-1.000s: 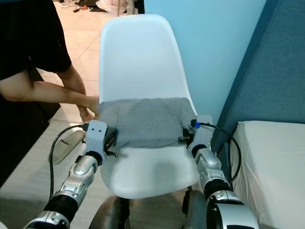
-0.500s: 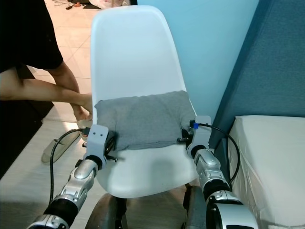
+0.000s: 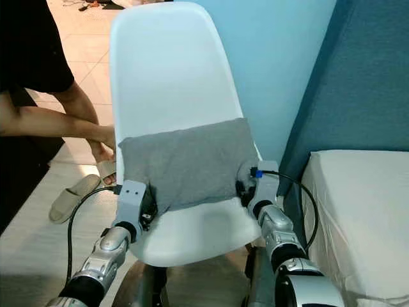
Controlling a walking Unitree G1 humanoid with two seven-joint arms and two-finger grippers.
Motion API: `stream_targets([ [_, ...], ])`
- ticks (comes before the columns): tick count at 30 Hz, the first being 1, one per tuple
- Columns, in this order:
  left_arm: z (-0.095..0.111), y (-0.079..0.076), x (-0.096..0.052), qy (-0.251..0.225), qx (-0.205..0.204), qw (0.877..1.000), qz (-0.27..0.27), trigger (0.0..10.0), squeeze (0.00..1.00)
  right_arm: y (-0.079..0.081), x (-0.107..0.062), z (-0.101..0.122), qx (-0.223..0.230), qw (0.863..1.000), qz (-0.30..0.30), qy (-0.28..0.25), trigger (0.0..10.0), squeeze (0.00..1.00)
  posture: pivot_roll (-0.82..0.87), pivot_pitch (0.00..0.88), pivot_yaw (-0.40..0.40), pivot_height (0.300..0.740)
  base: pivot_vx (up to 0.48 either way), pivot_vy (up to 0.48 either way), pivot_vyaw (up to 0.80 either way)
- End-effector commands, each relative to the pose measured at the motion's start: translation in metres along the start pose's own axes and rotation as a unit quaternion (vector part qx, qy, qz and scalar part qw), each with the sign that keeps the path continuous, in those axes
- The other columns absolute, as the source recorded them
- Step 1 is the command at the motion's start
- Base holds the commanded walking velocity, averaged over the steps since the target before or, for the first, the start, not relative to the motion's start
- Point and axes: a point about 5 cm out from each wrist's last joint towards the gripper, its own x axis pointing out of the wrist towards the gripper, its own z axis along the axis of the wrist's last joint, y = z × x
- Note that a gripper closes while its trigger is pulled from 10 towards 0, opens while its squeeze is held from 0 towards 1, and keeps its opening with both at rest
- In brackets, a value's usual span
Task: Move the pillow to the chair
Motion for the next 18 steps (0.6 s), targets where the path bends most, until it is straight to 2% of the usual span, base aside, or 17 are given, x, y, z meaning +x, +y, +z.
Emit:
stream_targets([
  [1,0.002,-0.003,0.0,-0.008,0.0,1.0,-0.01,10.0,1.0,0.003,0.0,-0.005,0.011,1.0,0.007,0.008,10.0,1.0,0.01,0.159,0.0,0.537,0.0,0.0,0.0],
  [4,0.009,0.004,0.001,-0.017,-0.001,1.0,0.0,10.0,1.0,0.002,0.001,0.003,0.015,1.0,0.006,-0.013,10.0,1.0,0.01,0.139,-0.007,0.537,0.0,0.0,0.0],
  [6,0.011,0.02,-0.002,-0.016,0.022,0.999,0.046,10.0,1.0,-0.002,0.002,0.011,-0.04,0.999,-0.018,-0.024,10.0,1.0,0.02,0.128,-0.014,0.537,0.0,0.0,0.0],
  [7,0.011,0.024,-0.002,-0.015,0.023,0.998,0.056,10.0,1.0,-0.003,0.002,0.013,-0.058,0.998,-0.024,-0.027,10.0,0.64,0.02,0.125,-0.016,0.537,0.0,0.0,0.0],
  [8,0.013,0.031,-0.005,-0.021,0.013,0.997,0.072,10.0,1.0,-0.007,0.002,0.019,-0.063,0.996,-0.036,-0.041,10.0,0.08,0.03,0.118,-0.02,0.537,0.0,0.0,0.0],
  [9,0.013,0.031,-0.005,-0.021,0.013,0.997,0.072,10.0,1.0,-0.007,0.002,0.019,-0.063,0.996,-0.036,-0.041,10.0,0.08,0.03,0.118,-0.02,0.537,0.0,0.0,0.0],
  [10,0.019,0.048,-0.012,-0.044,-0.006,0.994,0.099,10.0,0.0,-0.018,-0.001,0.035,-0.052,0.992,-0.075,-0.084,10.0,0.0,0.03,0.109,-0.023,0.537,0.0,0.0,0.0],
  [12,0.024,0.059,-0.019,-0.063,-0.017,0.992,0.11,10.0,0.0,-0.026,-0.003,0.043,-0.036,0.989,-0.096,-0.107,10.0,0.0,0.04,0.103,-0.025,0.537,0.0,0.0,0.0],
  [15,0.028,0.066,-0.027,-0.08,-0.018,0.991,0.105,10.0,0.0,-0.032,-0.004,0.048,-0.017,0.987,-0.107,-0.116,10.0,0.0,0.04,0.093,-0.024,0.537,0.0,0.0,0.0],
  [17,0.027,0.069,-0.037,-0.09,-0.017,0.992,0.083,10.0,0.0,-0.038,-0.007,0.051,-0.026,0.984,-0.122,-0.123,10.0,0.0,0.04,0.085,-0.021,0.537,0.0,0.0,0.0],
  [18,0.027,0.069,-0.037,-0.09,-0.017,0.992,0.083,10.0,0.0,-0.038,-0.007,0.051,-0.026,0.984,-0.122,-0.123,10.0,0.0,0.04,0.085,-0.021,0.537,0.0,0.0,0.0],
])
